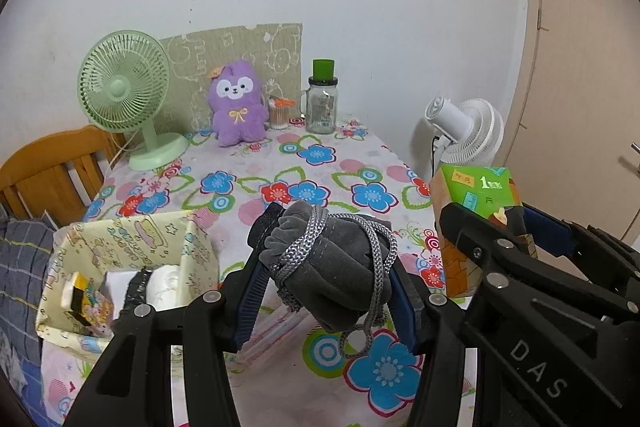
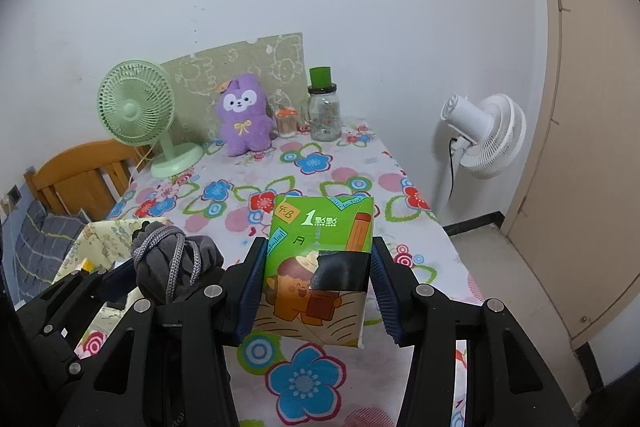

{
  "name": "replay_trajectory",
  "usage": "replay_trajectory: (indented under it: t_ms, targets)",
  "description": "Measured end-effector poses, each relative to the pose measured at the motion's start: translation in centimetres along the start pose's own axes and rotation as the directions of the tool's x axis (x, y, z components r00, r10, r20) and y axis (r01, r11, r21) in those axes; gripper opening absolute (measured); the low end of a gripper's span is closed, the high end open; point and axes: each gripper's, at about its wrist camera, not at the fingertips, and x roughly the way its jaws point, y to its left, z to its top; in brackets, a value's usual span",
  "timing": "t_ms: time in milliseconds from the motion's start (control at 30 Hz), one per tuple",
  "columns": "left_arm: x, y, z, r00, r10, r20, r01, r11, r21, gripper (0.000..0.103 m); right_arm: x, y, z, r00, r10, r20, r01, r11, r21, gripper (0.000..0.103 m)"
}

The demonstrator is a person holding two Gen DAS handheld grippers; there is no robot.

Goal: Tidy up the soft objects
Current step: 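Lift and carry the grey pouch and green tissue box over the yellow box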

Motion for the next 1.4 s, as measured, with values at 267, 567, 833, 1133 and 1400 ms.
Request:
replay_trajectory:
  t_ms: [267,567,833,1133,1400]
  targets:
    - [-1.3,1.8,0.1,1.0,0.018,0.017,-0.018,1.0,-0.005,0.057,-0.5,2.6,0.2,1.0,0.026,0.007,-0.026,0.999,-0.022,0.053]
    - [-2.0,4.8,0.1,0.999,0.043,0.019,-0.042,0.998,-0.039,0.057,-0.3,5.8,0.7,0.998,0.059,0.007,-0.059,0.996,-0.062,0.053]
    - [-2.0,7.8,-0.1,0.998,0.068,0.01,-0.067,0.996,-0.057,0.057,0.5,8.8,0.8,0.995,0.095,-0.006,-0.095,0.991,-0.098,0.053]
    - [-1.7,11.3,-0.3,0.994,0.105,0.002,-0.105,0.991,-0.083,0.057,2.2,12.5,1.0,0.989,0.149,-0.023,-0.15,0.98,-0.133,0.053]
    - [-0.4,14.6,-0.9,0.991,0.128,-0.045,-0.133,0.984,-0.121,0.057,4.3,15.5,0.8,0.979,0.194,-0.062,-0.202,0.966,-0.164,0.053]
